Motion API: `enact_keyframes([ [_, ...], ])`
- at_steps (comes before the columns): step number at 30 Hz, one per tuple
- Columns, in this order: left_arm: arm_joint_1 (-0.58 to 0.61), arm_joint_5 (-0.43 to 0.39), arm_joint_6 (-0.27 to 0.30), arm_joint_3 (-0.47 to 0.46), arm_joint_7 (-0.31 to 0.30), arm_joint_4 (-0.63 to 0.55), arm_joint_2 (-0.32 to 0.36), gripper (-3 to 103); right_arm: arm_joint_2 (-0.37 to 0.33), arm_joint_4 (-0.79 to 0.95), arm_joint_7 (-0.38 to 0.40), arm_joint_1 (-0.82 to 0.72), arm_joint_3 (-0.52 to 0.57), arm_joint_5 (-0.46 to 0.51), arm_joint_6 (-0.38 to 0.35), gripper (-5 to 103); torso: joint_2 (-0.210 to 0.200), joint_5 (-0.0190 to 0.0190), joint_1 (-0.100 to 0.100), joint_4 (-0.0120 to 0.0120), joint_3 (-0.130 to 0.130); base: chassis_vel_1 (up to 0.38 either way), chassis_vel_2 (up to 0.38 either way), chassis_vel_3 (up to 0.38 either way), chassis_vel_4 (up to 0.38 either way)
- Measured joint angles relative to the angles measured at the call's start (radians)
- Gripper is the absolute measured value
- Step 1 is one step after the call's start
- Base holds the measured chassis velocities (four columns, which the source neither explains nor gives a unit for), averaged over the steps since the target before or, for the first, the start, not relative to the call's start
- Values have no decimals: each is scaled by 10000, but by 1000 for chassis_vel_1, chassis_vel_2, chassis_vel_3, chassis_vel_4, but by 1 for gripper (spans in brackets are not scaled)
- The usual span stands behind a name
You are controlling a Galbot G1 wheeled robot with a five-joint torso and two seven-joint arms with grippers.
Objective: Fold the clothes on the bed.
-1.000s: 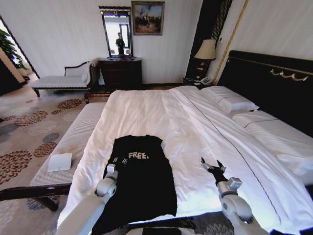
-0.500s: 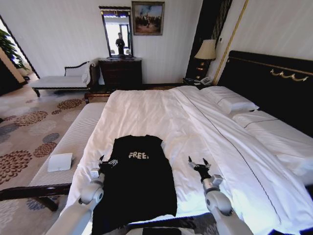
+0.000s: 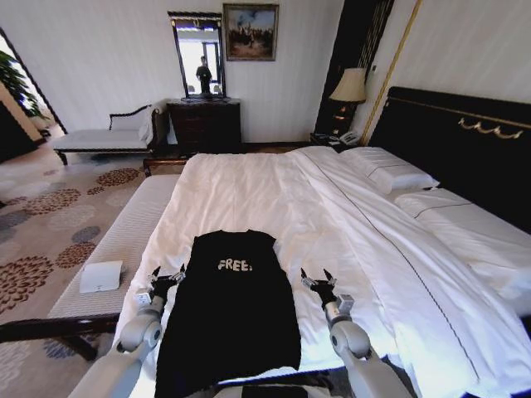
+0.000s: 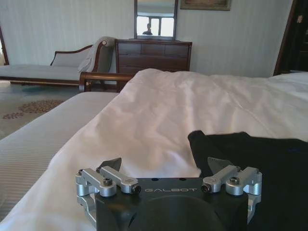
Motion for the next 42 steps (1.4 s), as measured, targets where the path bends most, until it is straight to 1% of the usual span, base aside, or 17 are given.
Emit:
enact_keyframes([
  [4, -208, -256, 97, 48, -80, 89, 0, 100, -27, -44, 82, 119, -83, 85, 35, 100, -3, 1, 9, 0, 4, -116, 103, 108, -119],
  [6, -485, -647, 261, 120, -154, 170, 28, 100, -165, -176, 97, 291, -171, 244, 49, 100, -6, 1, 14, -1, 5, -65, 85, 52, -92],
  [10, -724, -902, 374, 188, -161, 320, 78, 100, -337, -268, 113, 527, -273, 515, 11, 100, -5, 1, 12, -3, 5, 0, 0, 0, 0],
  [12, -1013, -1374, 553, 278, -159, 530, 123, 100, -560, -331, 213, 871, -429, 885, -180, 100, -3, 1, -1, 1, 0, 0, 0, 0, 0],
  [13, -1013, -1374, 553, 278, -159, 530, 123, 100, -560, -331, 213, 871, -429, 885, -180, 100, -3, 1, -1, 1, 0, 0, 0, 0, 0],
  [15, -1429, -1953, 782, 380, -146, 778, 133, 100, -739, -384, 267, 1102, -514, 1084, -287, 100, 0, 1, -6, 2, -1, 0, 0, 0, 0],
  [17, -1624, -2157, 857, 423, -143, 903, 131, 100, -799, -405, 281, 1149, -535, 1115, -306, 100, 0, 0, -5, 2, -1, 0, 0, 0, 0],
  [20, -2357, -2826, 1066, 608, -104, 1421, 105, 100, -970, -462, 356, 1187, -567, 1112, -400, 100, -1, 0, 2, 0, 1, 0, 0, 0, 0],
  [22, -2855, -3221, 1187, 796, 182, 1854, 103, 100, -1010, -489, 504, 1133, -559, 1047, -483, 100, -3, 2, 9, -2, 3, 0, 0, 0, 0],
  [23, -2855, -3221, 1187, 796, 182, 1854, 103, 100, -1010, -489, 504, 1133, -559, 1047, -483, 100, -3, 2, 9, -2, 3, 0, 0, 0, 0],
  [24, -3080, -3272, 1198, 887, 459, 2115, 83, 100, -1017, -488, 563, 1085, -531, 1023, -506, 100, -3, 3, 9, -2, 3, 0, 0, 0, 0],
  [27, -3475, -3321, 1235, 1070, 910, 2598, -27, 100, -1081, -447, 650, 941, -431, 997, -543, 100, -3, 3, 5, -1, 2, 0, 0, 0, 0],
  [28, -3475, -3321, 1235, 1070, 910, 2598, -27, 100, -1081, -447, 650, 941, -431, 997, -543, 100, -3, 3, 5, -1, 2, 0, 0, 0, 0],
  [31, -3885, -3308, 1266, 1279, 1148, 3233, -206, 100, -1218, -365, 685, 859, -307, 1005, -560, 100, -2, -1, 2, -1, 1, 0, 0, 0, 0],
  [39, -4354, -3379, 1330, 1610, 1319, 3892, -387, 100, -1264, -342, 706, 867, -209, 1041, -569, 100, -3, 1, 4, 0, 2, 0, 0, 0, 0],
  [40, -4424, -3373, 1335, 1672, 1324, 3957, -428, 103, -1238, -367, 706, 870, -209, 1042, -564, 100, -3, 1, 4, 0, 2, 0, 0, 0, 0],
  [42, -4485, -3372, 1337, 1718, 1324, 4011, -463, 101, -1223, -384, 706, 882, -216, 1043, -562, 100, -3, 1, 3, -1, 1, 0, 0, 0, 0],
])
